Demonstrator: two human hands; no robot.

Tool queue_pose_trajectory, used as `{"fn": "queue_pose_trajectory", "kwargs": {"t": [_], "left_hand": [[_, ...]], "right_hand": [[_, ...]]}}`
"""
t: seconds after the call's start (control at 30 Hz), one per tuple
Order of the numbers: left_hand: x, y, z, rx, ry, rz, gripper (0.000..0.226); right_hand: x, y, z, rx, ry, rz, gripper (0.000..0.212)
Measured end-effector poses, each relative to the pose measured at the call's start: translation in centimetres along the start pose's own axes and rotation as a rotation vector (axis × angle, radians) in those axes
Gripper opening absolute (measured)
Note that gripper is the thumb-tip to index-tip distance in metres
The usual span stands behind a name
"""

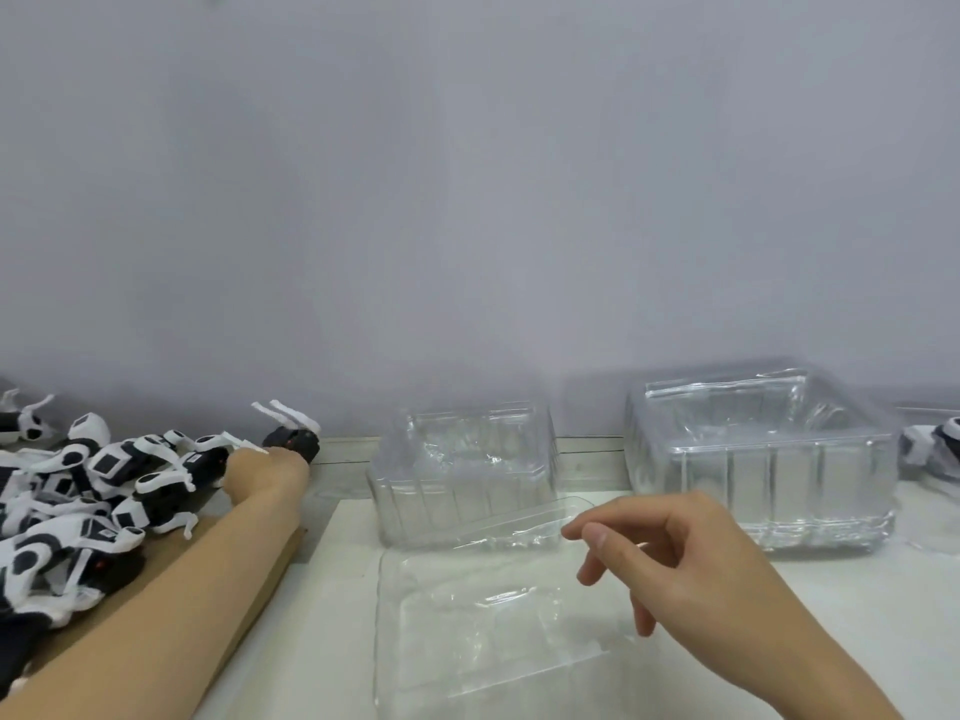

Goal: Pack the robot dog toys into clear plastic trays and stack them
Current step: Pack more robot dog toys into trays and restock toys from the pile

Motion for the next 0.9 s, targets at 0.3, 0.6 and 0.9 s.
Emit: {"fn": "queue_pose_trajectory", "kwargs": {"t": [0.3, 0.6, 0.9], "left_hand": [[-6.3, 8.4, -2.2, -0.015, 0.585, 0.274, 0.028], [-8.8, 18.9, 2.9, 0.155, 0.802, 0.741, 0.019], [-7.7, 20.3, 4.4, 0.499, 0.385, 0.957, 0.032]], "right_hand": [[0.5, -0.4, 0.4, -0.039, -0.002, -0.150, 0.019], [3.3, -1.3, 0.8, 0.000, -0.129, -0.191, 0.024], [4.2, -1.7, 1.2, 0.085, -0.398, -0.264, 0.034]]}}
Point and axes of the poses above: each hand's wrist, its own y-axis away from the middle knuckle, its own x-axis out of the palm, z = x × y, the point moved 1 cm from there along -y, towards the middle knuckle, and after that the axes turned 12 degrees about -x, right-handed, at the moved point
